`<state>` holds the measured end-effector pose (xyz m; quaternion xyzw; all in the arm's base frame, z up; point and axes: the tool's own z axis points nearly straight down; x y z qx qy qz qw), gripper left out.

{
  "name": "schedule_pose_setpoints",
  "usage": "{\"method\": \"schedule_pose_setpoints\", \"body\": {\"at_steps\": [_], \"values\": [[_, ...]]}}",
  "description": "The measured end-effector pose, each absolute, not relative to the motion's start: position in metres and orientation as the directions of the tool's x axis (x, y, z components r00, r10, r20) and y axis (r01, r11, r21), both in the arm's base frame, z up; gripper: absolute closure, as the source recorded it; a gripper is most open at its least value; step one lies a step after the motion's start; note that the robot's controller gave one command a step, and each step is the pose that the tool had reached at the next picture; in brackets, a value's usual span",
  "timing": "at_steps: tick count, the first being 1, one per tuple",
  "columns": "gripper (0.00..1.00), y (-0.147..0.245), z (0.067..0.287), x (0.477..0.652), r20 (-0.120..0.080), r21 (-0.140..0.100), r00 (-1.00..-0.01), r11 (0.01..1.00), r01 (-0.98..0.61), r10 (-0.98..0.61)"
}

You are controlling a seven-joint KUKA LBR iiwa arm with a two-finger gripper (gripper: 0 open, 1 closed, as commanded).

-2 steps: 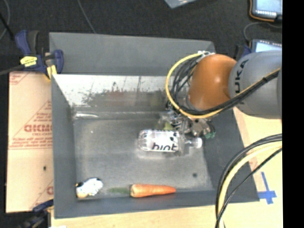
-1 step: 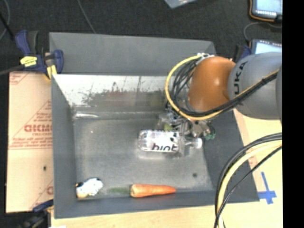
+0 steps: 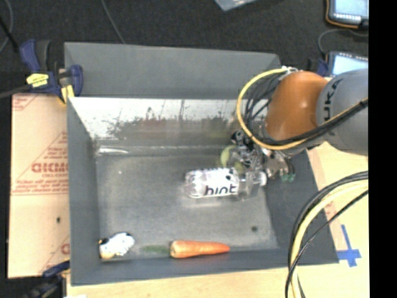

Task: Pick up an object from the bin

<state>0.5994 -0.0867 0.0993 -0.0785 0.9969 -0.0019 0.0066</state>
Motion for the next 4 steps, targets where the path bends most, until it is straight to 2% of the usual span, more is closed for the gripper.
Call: {"method": "schedule_pose_setpoints", "body": {"at_steps": [2, 3, 4], "values": [[1.0, -0.083, 0.095, 0.598, -0.014, -0.008, -0.978, 0.978, -0.21, -0.21], [1.0, -0.065, 0.076, 0.589, -0.015, -0.011, -0.913, 0.913, -0.408, -0.408], [1.0, -0.056, 0.071, 0.575, -0.011, -0.014, -0.807, 0.807, -0.59, -0.59]]}}
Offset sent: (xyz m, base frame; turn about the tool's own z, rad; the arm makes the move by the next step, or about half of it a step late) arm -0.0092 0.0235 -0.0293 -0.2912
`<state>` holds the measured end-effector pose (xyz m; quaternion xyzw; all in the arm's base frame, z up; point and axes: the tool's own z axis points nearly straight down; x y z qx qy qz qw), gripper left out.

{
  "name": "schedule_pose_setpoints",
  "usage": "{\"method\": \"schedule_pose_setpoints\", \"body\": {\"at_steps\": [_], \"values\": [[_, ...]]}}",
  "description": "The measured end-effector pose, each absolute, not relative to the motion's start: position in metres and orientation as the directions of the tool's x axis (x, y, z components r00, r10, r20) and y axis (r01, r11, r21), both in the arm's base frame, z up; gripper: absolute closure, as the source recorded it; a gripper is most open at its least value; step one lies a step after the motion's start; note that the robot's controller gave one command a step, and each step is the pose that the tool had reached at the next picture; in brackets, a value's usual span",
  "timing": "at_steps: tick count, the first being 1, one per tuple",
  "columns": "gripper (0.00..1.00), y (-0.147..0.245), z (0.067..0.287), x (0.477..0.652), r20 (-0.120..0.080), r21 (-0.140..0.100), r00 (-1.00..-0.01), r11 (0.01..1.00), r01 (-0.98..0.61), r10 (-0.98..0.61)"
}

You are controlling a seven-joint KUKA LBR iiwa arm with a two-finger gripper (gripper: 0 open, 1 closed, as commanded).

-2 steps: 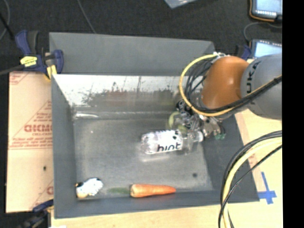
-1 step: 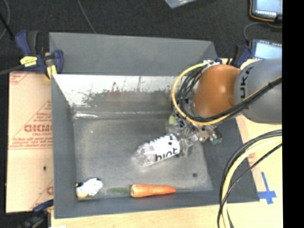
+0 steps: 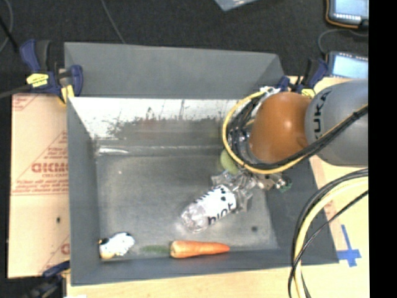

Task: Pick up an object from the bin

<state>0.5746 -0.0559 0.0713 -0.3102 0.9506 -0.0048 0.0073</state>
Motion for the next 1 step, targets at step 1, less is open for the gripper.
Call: {"method": "schedule_pose_setpoints", "body": {"at_steps": [1], "values": [[1.0, -0.0559, 0.0713, 0.5746, -0.011, -0.013, -0.808, 0.808, -0.589, -0.589]]}}
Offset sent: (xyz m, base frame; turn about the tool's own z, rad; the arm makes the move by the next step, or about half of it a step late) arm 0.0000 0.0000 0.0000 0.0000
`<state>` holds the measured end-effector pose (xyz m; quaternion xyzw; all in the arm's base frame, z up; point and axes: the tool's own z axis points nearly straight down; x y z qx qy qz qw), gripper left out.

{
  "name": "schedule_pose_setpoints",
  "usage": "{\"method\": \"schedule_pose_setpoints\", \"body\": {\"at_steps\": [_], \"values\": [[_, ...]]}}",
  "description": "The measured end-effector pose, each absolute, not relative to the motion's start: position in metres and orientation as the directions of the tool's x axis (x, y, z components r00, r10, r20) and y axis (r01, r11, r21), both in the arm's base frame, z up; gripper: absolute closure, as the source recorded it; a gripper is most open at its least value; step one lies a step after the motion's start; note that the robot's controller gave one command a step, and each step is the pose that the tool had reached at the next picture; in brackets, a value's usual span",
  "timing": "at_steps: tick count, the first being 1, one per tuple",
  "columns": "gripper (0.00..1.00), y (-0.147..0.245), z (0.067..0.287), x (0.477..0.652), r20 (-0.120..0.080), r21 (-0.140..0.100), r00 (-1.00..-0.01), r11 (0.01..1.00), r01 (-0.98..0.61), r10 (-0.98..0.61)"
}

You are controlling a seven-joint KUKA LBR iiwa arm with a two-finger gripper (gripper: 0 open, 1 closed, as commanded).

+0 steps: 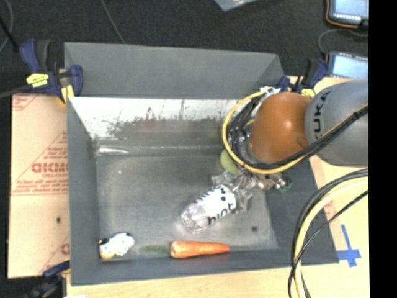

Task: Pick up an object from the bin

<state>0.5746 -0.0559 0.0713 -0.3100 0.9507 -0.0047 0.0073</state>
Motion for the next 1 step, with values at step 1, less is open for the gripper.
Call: {"method": "schedule_pose_setpoints", "body": {"at_steps": [1], "values": [[1.0, -0.056, 0.0713, 0.5746, -0.011, -0.013, -0.808, 0.808, -0.589, -0.589]]}}
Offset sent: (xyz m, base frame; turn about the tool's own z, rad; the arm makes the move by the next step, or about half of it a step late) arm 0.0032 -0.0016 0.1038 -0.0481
